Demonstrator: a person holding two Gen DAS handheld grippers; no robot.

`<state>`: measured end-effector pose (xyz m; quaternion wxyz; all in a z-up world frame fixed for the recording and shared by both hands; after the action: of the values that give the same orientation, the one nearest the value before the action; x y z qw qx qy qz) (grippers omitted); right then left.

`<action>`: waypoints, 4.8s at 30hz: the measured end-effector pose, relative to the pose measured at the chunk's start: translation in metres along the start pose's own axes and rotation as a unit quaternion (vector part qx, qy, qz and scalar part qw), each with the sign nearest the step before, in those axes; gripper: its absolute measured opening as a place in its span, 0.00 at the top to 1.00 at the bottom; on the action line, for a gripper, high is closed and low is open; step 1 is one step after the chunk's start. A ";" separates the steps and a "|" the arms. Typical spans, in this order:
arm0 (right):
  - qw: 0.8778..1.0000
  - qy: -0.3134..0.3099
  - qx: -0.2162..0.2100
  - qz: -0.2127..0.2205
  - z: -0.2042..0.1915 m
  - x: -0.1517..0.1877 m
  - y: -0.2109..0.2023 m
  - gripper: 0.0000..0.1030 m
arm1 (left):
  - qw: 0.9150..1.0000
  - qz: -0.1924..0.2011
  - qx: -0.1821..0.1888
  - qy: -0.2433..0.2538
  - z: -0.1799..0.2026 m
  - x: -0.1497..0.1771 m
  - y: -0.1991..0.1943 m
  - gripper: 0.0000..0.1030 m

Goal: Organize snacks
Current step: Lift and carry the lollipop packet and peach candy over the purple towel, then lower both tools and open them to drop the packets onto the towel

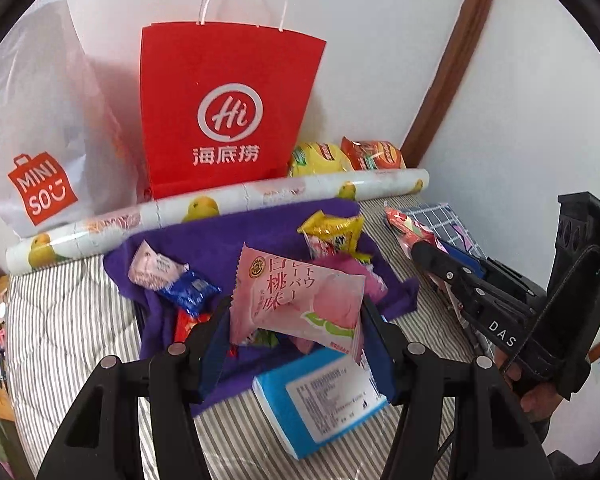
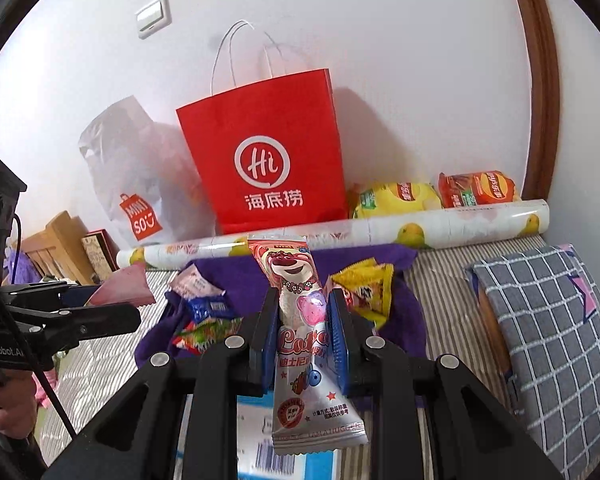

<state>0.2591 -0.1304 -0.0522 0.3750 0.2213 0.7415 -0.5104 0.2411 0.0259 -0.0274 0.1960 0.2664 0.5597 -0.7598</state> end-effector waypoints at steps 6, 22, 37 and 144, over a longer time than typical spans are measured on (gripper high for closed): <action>1.000 0.003 -0.004 0.007 0.000 -0.020 0.013 0.77 | 1.000 0.002 0.009 -0.007 -0.005 -0.017 0.011 0.44; 1.000 -0.005 -0.010 0.012 0.001 -0.034 0.055 0.77 | 1.000 0.010 0.009 -0.027 -0.029 -0.039 0.040 0.44; 1.000 -0.027 0.002 -0.016 0.001 -0.010 0.084 0.77 | 0.998 -0.018 0.014 -0.053 -0.050 -0.036 0.059 0.44; 1.000 0.003 -0.005 -0.023 0.024 0.006 0.096 0.62 | 0.989 -0.132 -0.041 -0.049 -0.053 -0.014 0.131 0.26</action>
<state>0.3319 -0.1163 -0.1183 0.3618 0.2038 0.7500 -0.5148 0.3397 0.0375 -0.1290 0.1322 0.1445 0.6099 -0.7679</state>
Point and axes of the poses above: each gripper's, at about its wrist camera, not at the fingertips, and y roughly the way its jaws point, z to its right, x to its underside, the point moved 4 cm from there along y, roughly the way its jaws point, and after that the axes turned 1 degree about -x, right-handed, at the moved point
